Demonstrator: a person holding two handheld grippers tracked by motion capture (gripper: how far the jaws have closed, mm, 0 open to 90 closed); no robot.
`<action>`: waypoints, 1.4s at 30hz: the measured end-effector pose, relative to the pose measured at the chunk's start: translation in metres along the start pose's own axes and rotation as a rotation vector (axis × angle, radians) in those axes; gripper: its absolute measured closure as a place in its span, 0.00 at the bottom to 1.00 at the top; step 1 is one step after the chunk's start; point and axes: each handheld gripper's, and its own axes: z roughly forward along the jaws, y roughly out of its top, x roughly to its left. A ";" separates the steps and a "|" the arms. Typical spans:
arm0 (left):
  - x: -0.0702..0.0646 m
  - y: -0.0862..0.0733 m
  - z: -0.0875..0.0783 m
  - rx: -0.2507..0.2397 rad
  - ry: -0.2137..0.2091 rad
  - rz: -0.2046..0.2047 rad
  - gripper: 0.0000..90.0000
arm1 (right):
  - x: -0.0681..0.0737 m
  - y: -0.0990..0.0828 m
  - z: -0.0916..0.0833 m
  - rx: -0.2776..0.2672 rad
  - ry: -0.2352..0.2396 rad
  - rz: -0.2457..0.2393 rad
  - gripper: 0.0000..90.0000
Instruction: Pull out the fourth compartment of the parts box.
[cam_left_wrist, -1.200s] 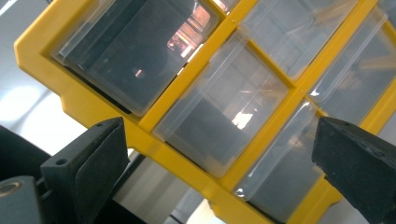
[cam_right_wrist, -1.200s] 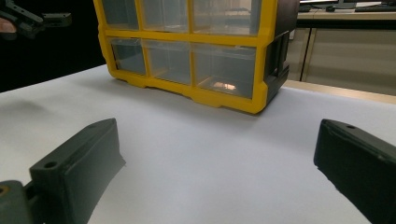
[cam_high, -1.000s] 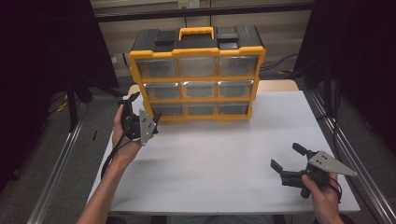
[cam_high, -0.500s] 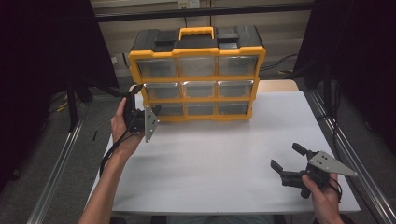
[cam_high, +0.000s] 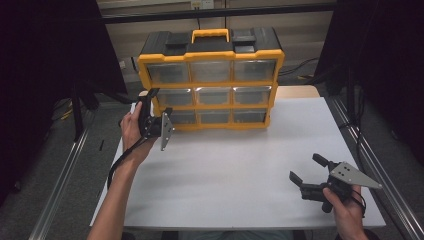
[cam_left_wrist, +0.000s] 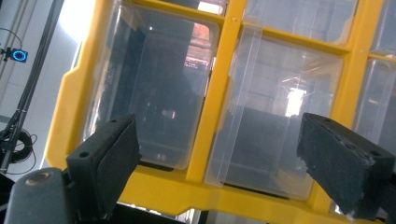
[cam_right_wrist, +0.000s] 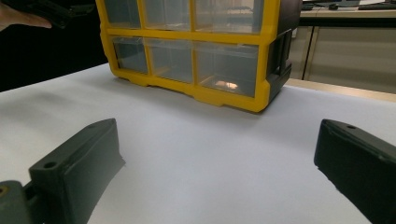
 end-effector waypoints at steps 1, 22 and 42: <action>-0.002 -0.001 0.002 -0.002 0.002 0.003 0.16 | 0.000 0.000 0.000 0.002 0.000 0.004 0.00; -0.020 -0.011 0.030 0.043 -0.025 0.120 0.36 | 0.000 0.000 0.000 0.001 0.007 -0.004 0.00; -0.015 -0.017 0.028 0.060 -0.024 0.149 0.61 | 0.000 0.000 -0.002 0.002 0.014 -0.006 0.00</action>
